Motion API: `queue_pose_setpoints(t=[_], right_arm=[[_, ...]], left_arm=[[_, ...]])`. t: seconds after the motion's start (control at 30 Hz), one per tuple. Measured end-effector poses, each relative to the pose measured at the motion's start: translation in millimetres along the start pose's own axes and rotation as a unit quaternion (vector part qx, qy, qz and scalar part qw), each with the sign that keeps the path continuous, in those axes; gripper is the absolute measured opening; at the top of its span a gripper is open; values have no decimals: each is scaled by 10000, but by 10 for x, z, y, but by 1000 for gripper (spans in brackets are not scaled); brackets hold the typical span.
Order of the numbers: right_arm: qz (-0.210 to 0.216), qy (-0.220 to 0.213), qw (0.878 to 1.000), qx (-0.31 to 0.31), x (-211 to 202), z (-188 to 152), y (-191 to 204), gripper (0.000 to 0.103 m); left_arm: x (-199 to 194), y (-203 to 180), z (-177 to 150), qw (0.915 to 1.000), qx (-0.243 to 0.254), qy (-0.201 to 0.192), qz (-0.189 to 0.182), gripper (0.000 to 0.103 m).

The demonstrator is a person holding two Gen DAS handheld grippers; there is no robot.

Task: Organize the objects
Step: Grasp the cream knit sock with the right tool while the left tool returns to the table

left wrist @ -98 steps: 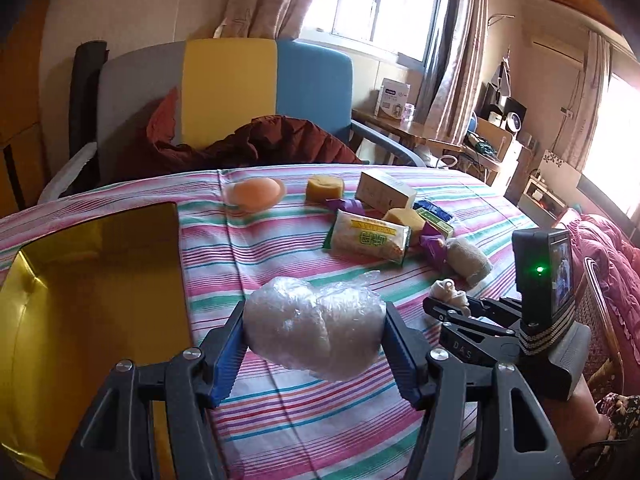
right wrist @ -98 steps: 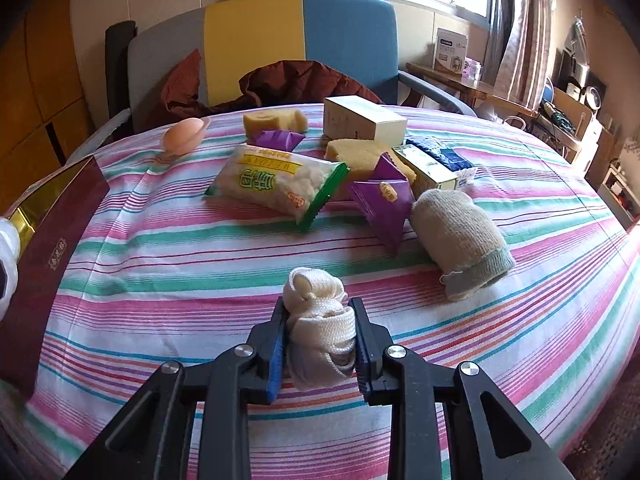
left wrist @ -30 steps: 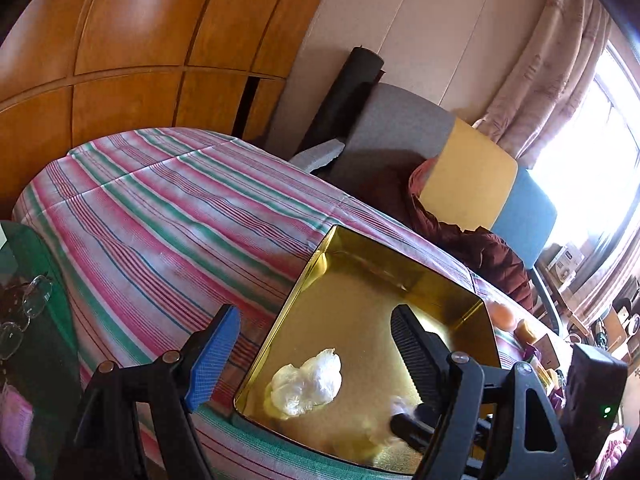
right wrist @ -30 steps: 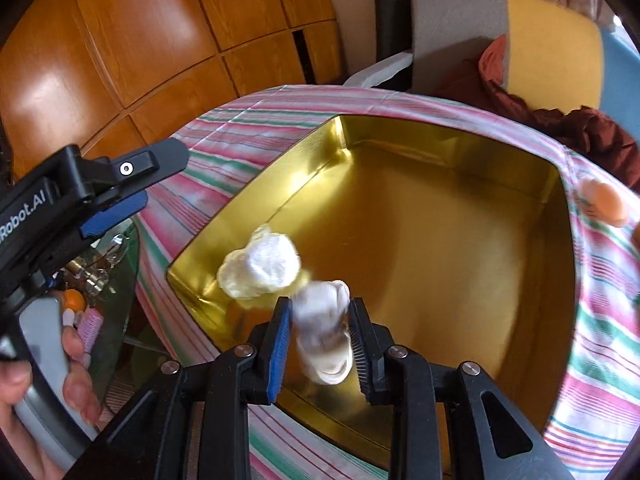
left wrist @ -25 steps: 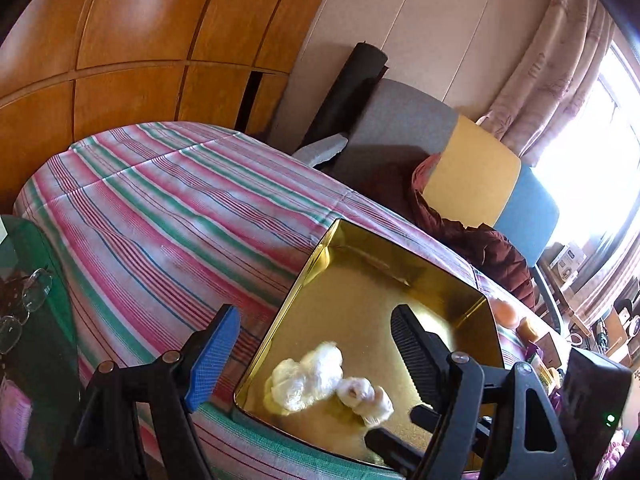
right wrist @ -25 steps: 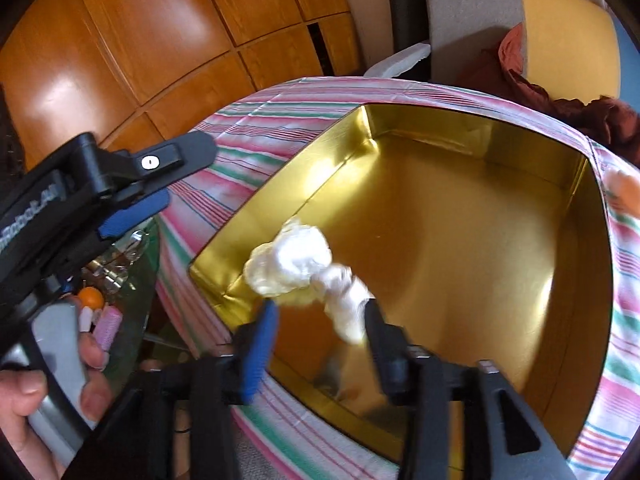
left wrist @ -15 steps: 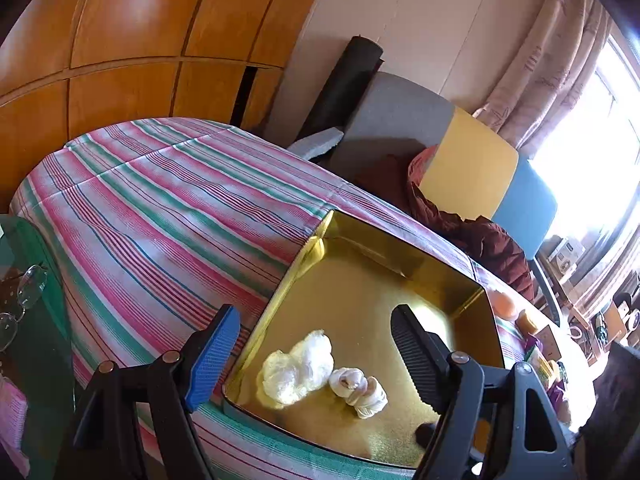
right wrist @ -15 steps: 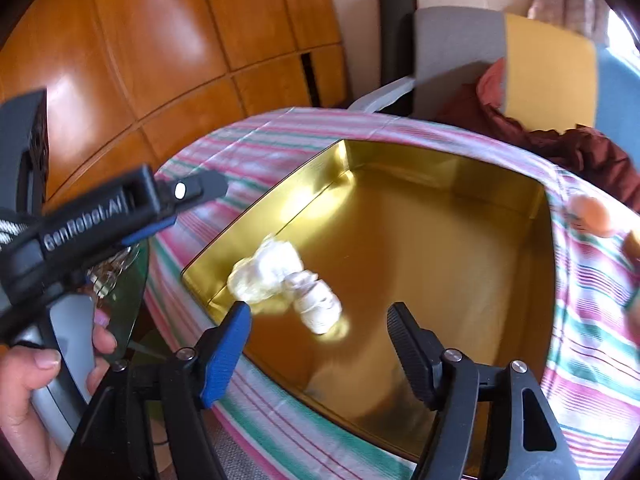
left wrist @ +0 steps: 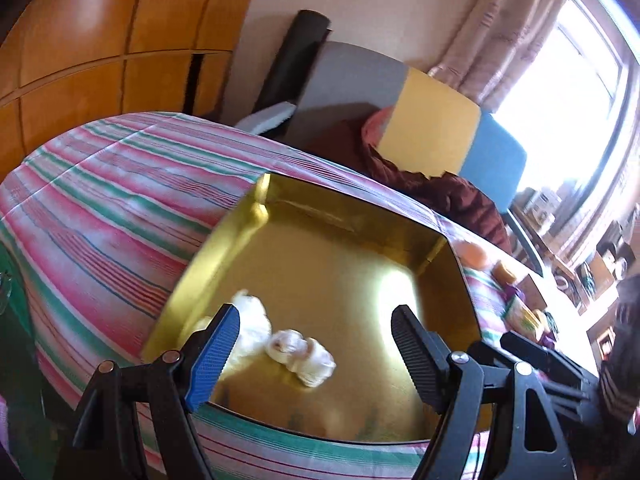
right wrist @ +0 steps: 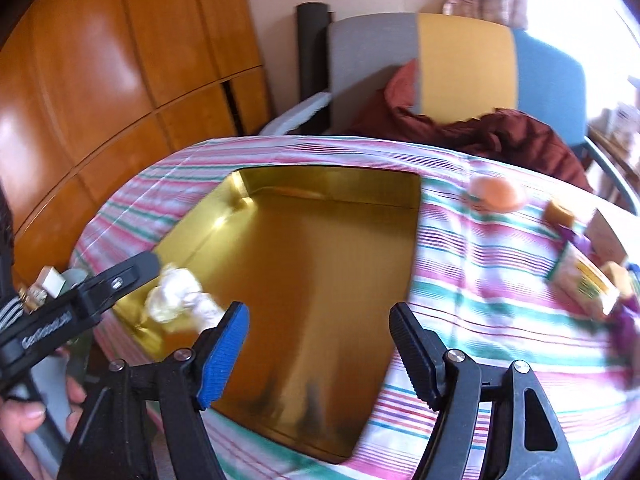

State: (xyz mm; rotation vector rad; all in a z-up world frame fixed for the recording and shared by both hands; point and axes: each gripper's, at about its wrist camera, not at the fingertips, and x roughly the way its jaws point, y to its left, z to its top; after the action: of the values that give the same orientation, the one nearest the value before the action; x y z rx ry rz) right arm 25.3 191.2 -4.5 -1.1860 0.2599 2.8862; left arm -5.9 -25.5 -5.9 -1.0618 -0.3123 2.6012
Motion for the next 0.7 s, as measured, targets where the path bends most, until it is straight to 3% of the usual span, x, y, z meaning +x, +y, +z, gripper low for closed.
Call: queue_pose_setpoints(t=[0.33, 0.57, 0.7], right_arm=[[-1061, -72, 9927, 567, -234, -226, -894, 77], [-1812, 165, 9785, 969, -422, -509, -1739, 77], [-2281, 84, 9681, 1036, -676, -488, -2266, 77]], left_arm=[[-49, -552, -160, 9950, 685, 178, -703, 79], [-55, -967, -317, 9841, 1244, 384, -1211, 79], [-55, -1143, -379, 9803, 1373, 462, -1342, 79]])
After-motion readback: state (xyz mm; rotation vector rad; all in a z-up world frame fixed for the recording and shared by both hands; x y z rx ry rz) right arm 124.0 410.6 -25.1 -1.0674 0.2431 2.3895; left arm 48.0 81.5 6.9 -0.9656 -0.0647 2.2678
